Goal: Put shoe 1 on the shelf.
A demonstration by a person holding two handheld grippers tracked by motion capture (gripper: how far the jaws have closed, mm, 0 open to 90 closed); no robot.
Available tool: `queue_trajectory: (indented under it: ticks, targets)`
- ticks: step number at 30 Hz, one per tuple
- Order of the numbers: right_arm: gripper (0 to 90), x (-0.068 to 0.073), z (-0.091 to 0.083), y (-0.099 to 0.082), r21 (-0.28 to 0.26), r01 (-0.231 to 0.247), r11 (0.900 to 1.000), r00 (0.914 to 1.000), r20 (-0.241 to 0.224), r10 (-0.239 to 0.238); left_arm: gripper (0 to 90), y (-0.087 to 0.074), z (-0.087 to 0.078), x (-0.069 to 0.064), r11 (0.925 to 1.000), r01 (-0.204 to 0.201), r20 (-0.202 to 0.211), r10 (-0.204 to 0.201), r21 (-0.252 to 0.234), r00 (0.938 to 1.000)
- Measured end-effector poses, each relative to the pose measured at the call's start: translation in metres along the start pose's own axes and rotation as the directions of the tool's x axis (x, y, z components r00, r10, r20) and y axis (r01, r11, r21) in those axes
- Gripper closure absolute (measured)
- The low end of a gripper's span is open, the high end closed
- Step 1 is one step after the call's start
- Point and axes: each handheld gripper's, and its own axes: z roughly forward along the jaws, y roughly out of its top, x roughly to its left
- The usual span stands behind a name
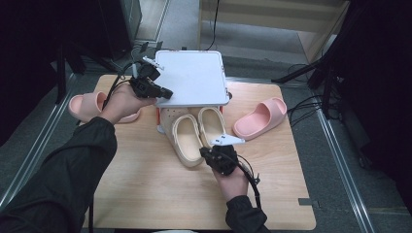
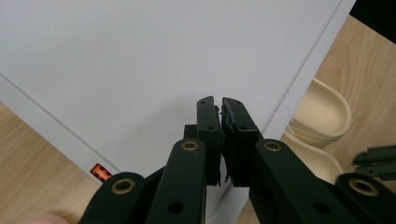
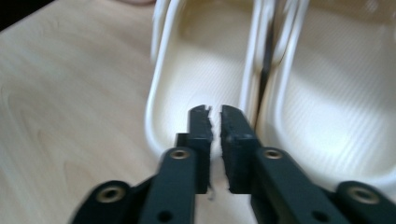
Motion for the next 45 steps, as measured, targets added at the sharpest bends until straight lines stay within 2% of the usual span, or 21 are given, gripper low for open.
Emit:
queue_trajectory:
  ticks: [1, 5, 8, 11, 18, 24, 26, 28, 30, 31, 32, 36, 37, 39, 45]
  targets:
    - [87.3, 0.003, -0.002, -0.006, -0.006, 0.008, 0.9999, 0.9999, -0.006, -0.008, 85.5, 0.0, 0.0, 0.0, 1.0, 0.001, 0.001, -0.001, -0.001, 1.0]
    - [88.0, 0.009, 0.0, -0.022, 0.025, 0.028, 0.9993, 0.9994, -0.023, -0.028, 86.1, 0.0, 0.0, 0.0, 1.0, 0.0, -0.001, 0.0, 0.001, 1.0]
    - [88.6, 0.012, 0.005, -0.028, 0.048, 0.049, 0.9977, 0.9981, -0.04, -0.047, 86.1, 0.0, 0.0, -0.001, 1.0, -0.001, -0.005, 0.001, -0.001, 1.0]
    - [90.0, 0.014, 0.012, -0.029, 0.069, 0.064, 0.9956, 0.9973, -0.041, -0.061, 86.2, 0.0, 0.001, 0.0, 1.0, -0.003, 0.0, 0.003, -0.004, 1.0]
    - [90.0, 0.019, 0.024, -0.024, 0.048, 0.071, 0.9963, 0.9968, -0.041, -0.069, 86.9, 0.0, 0.001, -0.001, 1.0, -0.009, -0.005, 0.009, 0.004, 1.0]
    - [90.0, 0.029, 0.033, -0.01, 0.01, 0.065, 0.9978, 0.9975, -0.027, -0.065, 86.9, 0.001, 0.001, -0.001, 0.9999, -0.011, -0.006, 0.011, 0.01, 0.9999]
    - [90.0, 0.03, 0.036, -0.002, -0.017, 0.06, 0.998, 0.998, -0.02, -0.061, 87.0, 0.001, 0.001, -0.001, 0.9999, -0.009, -0.007, 0.009, 0.01, 0.9999]
    - [90.0, 0.03, 0.041, 0.006, -0.008, 0.064, 0.9979, 0.998, 0.005, -0.064, 87.2, 0.001, 0.001, -0.001, 0.9999, -0.007, -0.006, 0.007, 0.01, 1.0]
    - [90.0, 0.029, 0.049, 0.013, -0.006, 0.067, 0.9977, 0.9977, 0.007, -0.067, 87.4, 0.001, 0.001, -0.001, 0.9999, -0.003, -0.002, 0.003, 0.012, 1.0]
    - [90.0, 0.026, 0.054, 0.018, -0.008, 0.053, 0.9986, 0.9985, 0.011, -0.053, 87.6, 0.001, 0.001, -0.001, 0.9999, -0.002, -0.002, 0.003, 0.012, 1.0]
    - [90.0, 0.024, 0.056, 0.02, -0.022, 0.04, 0.999, 0.9991, -0.013, -0.04, 87.7, 0.001, 0.0, 0.0, 0.9999, -0.001, 0.001, 0.001, 0.013, 1.0]
    - [90.0, 0.017, 0.066, 0.031, -0.031, 0.013, 0.9994, 0.9999, -0.005, -0.014, 88.0, 0.001, 0.001, 0.002, 0.9999, 0.008, 0.012, -0.008, 0.011, 0.9999]
    - [90.0, 0.016, 0.07, 0.033, -0.029, 0.02, 0.9994, 0.9996, 0.021, -0.02, 88.1, 0.001, 0.001, 0.002, 0.9999, 0.009, 0.011, -0.009, 0.01, 0.9999]
    - [90.0, 0.013, 0.075, 0.037, -0.046, 0.013, 0.9989, 0.9992, 0.037, -0.012, 88.2, 0.001, 0.0, 0.001, 0.9999, 0.007, 0.009, -0.007, 0.012, 0.9999]
    - [90.0, 0.007, 0.09, 0.048, -0.059, -0.001, 0.9982, 0.9986, 0.053, 0.004, 88.4, 0.002, 0.001, 0.0, 0.9997, 0.017, 0.004, -0.017, 0.015, 0.9998]
